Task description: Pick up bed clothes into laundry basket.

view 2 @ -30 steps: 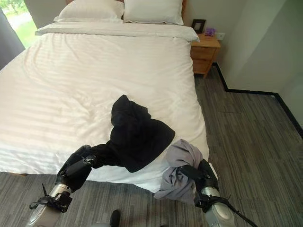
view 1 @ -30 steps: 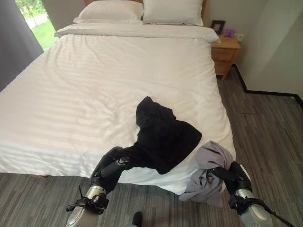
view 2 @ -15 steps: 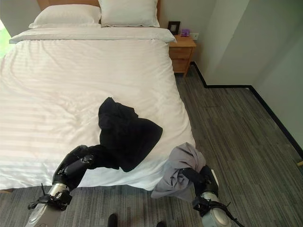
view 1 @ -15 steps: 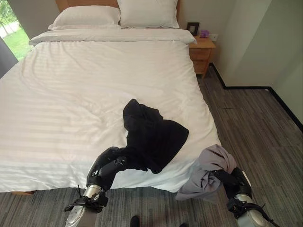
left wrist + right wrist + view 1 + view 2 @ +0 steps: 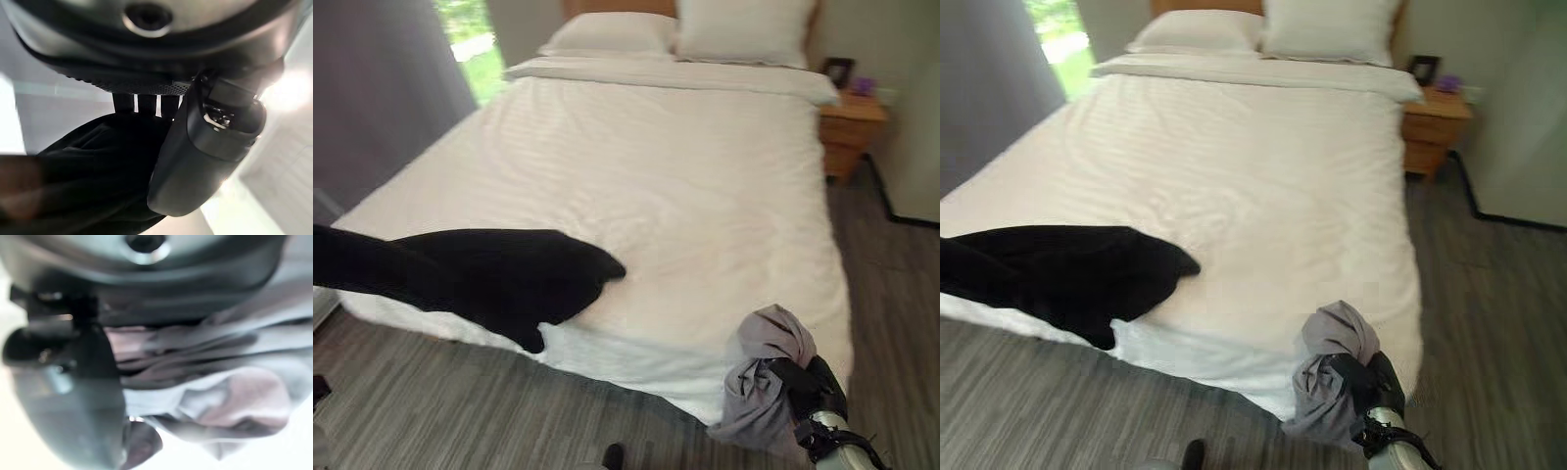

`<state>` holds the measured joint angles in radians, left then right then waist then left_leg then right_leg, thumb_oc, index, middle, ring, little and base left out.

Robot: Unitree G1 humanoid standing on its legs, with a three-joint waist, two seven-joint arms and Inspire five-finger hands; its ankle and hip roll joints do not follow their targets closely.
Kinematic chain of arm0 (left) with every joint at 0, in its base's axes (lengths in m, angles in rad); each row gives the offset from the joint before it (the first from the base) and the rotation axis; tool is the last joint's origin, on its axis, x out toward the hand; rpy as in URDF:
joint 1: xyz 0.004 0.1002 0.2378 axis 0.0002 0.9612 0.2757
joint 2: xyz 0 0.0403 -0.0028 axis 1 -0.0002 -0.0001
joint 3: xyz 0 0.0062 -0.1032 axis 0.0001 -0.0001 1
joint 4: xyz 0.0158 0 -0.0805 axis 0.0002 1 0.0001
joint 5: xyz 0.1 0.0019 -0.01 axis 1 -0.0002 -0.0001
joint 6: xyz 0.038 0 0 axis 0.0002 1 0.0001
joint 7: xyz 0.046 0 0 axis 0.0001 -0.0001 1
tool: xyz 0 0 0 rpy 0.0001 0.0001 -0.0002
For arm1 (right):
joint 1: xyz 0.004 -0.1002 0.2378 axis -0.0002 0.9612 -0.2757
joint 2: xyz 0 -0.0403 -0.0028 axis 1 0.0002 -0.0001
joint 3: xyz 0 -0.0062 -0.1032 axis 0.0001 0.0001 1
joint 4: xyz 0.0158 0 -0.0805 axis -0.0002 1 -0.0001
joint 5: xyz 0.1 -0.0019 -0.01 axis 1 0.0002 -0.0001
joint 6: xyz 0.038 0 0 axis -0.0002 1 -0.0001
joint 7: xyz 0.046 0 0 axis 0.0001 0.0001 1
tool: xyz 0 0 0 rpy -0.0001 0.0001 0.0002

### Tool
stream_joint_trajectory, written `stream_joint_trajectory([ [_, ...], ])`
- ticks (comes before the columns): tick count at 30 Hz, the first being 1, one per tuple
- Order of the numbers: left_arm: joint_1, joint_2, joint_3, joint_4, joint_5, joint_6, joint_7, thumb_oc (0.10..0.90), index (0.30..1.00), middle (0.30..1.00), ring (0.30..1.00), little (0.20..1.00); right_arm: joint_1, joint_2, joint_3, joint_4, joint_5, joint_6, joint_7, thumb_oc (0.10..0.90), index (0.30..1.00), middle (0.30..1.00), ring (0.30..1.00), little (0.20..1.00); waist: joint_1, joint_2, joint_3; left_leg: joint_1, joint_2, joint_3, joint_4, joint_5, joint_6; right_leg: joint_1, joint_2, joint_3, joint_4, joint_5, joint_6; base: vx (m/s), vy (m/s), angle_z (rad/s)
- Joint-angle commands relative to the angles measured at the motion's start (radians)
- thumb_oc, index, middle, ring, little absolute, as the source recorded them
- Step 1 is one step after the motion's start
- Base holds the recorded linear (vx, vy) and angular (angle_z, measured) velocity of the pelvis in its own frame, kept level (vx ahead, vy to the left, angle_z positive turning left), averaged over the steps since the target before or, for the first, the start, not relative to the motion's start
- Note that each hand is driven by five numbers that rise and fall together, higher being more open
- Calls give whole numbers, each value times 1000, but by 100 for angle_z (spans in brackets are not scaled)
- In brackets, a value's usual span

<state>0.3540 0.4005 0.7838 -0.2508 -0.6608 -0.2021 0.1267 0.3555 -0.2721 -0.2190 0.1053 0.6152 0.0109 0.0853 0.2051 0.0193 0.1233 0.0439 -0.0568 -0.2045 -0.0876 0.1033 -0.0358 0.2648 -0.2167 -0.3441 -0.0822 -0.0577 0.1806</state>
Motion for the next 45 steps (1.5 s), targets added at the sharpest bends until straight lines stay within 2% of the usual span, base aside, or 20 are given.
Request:
stream_joint_trajectory([
  [1,9,78,109,-76,36,-122,65,400,300,300,300,300,-150,-55,-24,-116,60,-97,67,400,300,300,300,300,45,-25,-68,-43,58,-12,15,-56,-62,-55,-22,-36,72,-13,-6,-22,-43,72],
  [5,-6,100,102,-71,73,-126,78,400,300,300,300,300,-154,-60,-25,-118,55,-98,62,400,300,300,300,300,50,-22,-74,-55,56,-38,16,-45,-70,-42,-14,-63,63,-17,-12,-24,-30,51],
  [10,-48,126,27,-85,69,-120,43,400,300,300,300,300,-154,-59,-20,-124,52,-99,64,400,300,300,300,300,31,-18,-81,-58,60,-39,15,-44,-71,-42,-6,-63,60,-22,-17,-5,-13,19],
  [12,-85,93,-49,-100,41,-117,20,400,300,300,300,300,-154,-54,-5,-125,45,-103,63,400,300,300,300,300,10,-21,-79,-50,64,-27,16,-49,-69,-43,-3,-47,60,-23,-20,0,0,0],
  [13,-87,92,-51,-100,42,-116,19,400,300,300,300,300,-153,-55,-6,-125,45,-103,62,400,300,300,300,300,12,-20,-79,-50,65,-26,16,-50,-69,-43,-3,-46,60,-23,-20,0,0,0],
  [16,-132,76,-135,-109,1,-110,-16,400,300,300,300,300,-158,-44,5,-132,41,-108,52,400,300,300,300,300,-14,-20,-74,-46,68,-17,18,-53,-67,-50,-2,-24,59,-22,-18,0,4,-9],
  [17,-174,53,-225,-138,-20,-103,-37,400,300,300,300,300,-163,-27,10,-128,51,-115,39,400,300,300,300,300,-34,-21,-73,-45,69,-15,18,-57,-64,-57,-2,-9,66,-24,-19,-11,26,-16],
  [18,-194,25,-270,-122,-48,-100,-35,400,300,300,300,300,-168,-19,18,-126,51,-123,26,400,300,300,300,300,-44,-23,-73,-44,70,-14,19,-59,-63,-60,-2,0,71,-27,-21,-9,25,-13],
  [19,-196,24,-272,-120,-49,-101,-36,400,300,300,300,300,-168,-20,16,-126,51,-123,25,400,300,300,300,300,-42,-21,-72,-43,70,-14,19,-59,-63,-60,-2,0,73,-28,-21,1,23,-5],
  [21,-219,-52,-385,-77,-111,-83,-62,400,300,300,300,300,-166,1,29,-124,67,-130,8,400,300,300,300,300,-82,-30,-69,-40,70,-1,22,-59,-54,-71,-6,25,81,-17,-22,-15,49,-15],
  [22,-219,-52,-385,-75,-112,-84,-63,400,300,300,300,300,-166,0,29,-124,67,-130,8,400,300,300,300,300,-81,-31,-72,-33,72,1,18,-68,-56,-67,-5,27,79,-27,-22,-32,69,-22],
  [23,-200,-80,-449,-32,-124,-56,-115,400,300,300,300,300,-170,4,14,-118,69,-141,-6,400,300,300,300,300,-108,-34,-70,-31,72,14,20,-67,-48,-75,-8,45,83,-14,-21,4,44,-26],
  [27,-114,-123,-560,44,-136,11,-181,400,300,300,300,300,-216,35,-84,-150,70,-199,-92,400,300,300,300,300,-141,-37,-63,-20,77,51,22,-83,-30,-102,-10,97,84,-3,-14,6,48,-38],
  [30,-78,-151,-561,46,-170,19,-195,400,300,300,300,300,-231,52,-106,-158,42,-229,-124,400,300,300,300,300,-141,-45,-58,-17,75,70,24,-87,-20,-121,-14,135,88,7,-10,12,41,-36],
  [37,-87,-109,-539,21,-136,10,-187,400,300,300,300,300,-221,33,-118,-154,7,-237,-147,400,300,300,300,300,-158,-55,-46,3,73,88,20,-103,-6,-148,-26,186,135,7,-1,22,38,-16],
  [40,-131,-62,-553,16,-127,5,-188,400,300,300,300,300,-212,42,-121,-161,10,-241,-143,400,300,300,300,300,-189,-54,-35,3,66,116,18,-102,2,-182,-37,225,143,35,14,-26,90,-26],
  [41,-159,-39,-569,11,-121,2,-186,400,300,300,300,300,-198,55,-112,-162,13,-240,-142,400,300,300,300,300,-207,-56,-28,5,64,133,12,-105,2,-194,-42,239,142,42,20,-154,143,-42],
  [42,-220,-17,-593,12,-110,-8,-172,400,300,300,300,300,-172,68,-101,-158,17,-235,-135,400,300,300,300,300,-246,-62,-7,-5,64,170,5,-101,0,-233,-46,279,133,73,33,-220,148,-50],
  [44,-283,11,-626,-3,-95,-18,-167,400,300,300,300,300,-164,76,-87,-156,18,-229,-131,400,300,300,300,300,-294,-72,32,-39,72,235,0,-93,-4,-309,-36,351,106,133,51,-351,131,-63],
  [45,-304,29,-629,-9,-88,-29,-157,400,300,300,300,300,-177,76,-85,-162,21,-231,-135,400,300,300,300,300,-316,-81,53,-65,79,272,0,-90,-5,-366,-25,391,89,196,65,-383,93,-121],
])
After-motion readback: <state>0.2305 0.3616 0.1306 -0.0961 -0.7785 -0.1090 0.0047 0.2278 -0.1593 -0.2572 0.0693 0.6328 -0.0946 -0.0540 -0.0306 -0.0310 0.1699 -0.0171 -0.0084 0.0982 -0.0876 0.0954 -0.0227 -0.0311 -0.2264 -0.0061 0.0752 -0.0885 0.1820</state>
